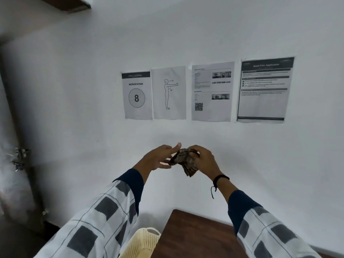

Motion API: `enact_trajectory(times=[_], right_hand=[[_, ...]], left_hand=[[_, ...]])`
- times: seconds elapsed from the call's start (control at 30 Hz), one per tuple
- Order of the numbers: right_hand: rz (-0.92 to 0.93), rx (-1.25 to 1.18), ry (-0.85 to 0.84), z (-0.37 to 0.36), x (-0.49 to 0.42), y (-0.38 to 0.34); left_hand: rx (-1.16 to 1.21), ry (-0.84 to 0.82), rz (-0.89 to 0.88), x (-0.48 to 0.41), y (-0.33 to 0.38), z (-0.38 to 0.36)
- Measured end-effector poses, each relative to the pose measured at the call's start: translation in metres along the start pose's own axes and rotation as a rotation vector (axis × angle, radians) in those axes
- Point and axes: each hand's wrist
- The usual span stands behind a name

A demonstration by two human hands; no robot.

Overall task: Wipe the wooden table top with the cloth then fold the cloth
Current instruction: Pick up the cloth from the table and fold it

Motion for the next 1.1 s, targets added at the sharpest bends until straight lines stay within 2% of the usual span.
enact_trajectory(times=[0.1, 0.17, 0.3, 0.4, 0.47, 0.6, 0.7, 0.87, 0.97, 1.1], right_hand=[[-0.033, -0.040, -0.134, 0.007, -0.033, 0.007], [-0.081, -0.129, -0.209, 0.015, -0.052, 0.009], [-0.180, -0.318, -0.225, 0.033, -0.082, 0.011], [-0.169, -0.398, -0.191, 0.047, -0.097, 0.016], [-0.109, -0.418, -0.227, 0.057, -0.099, 0.023], [-0.006, -0.279, -0.294, 0.064, -0.091, 0.036], [0.065, -0.159, -0.255, 0.055, -0.085, 0.041], [0.087, -0.180, -0.144, 0.050, -0.090, 0.037], [-0.072, -0.350, -0.047, 0.043, -0.091, 0.031], [-0.531, -0.659, -0.082, 0.034, -0.099, 0.023]], left_hand=[[-0.090, -0.100, -0.147, -0.006, 0.007, -0.005], [-0.071, -0.124, -0.203, -0.015, 0.013, -0.012], [-0.033, 0.023, -0.259, -0.041, 0.031, -0.026], [0.056, 0.039, -0.241, -0.052, 0.048, -0.034], [0.134, 0.026, -0.205, -0.059, 0.055, -0.037], [0.235, -0.028, -0.142, -0.065, 0.060, -0.045], [0.305, -0.057, -0.111, -0.070, 0.060, -0.049], [0.465, -0.153, -0.033, -0.080, 0.058, -0.040], [0.495, -0.304, -0.047, -0.085, 0.054, -0.025], [0.461, -0.427, -0.052, -0.090, 0.048, -0.004]])
Point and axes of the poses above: each hand's wrist, its own x-axis away from the middle knuckle, its own z-axis out of the back of the hand, y = z × x, and after that the axes turned 13 degrees about y, right-handed
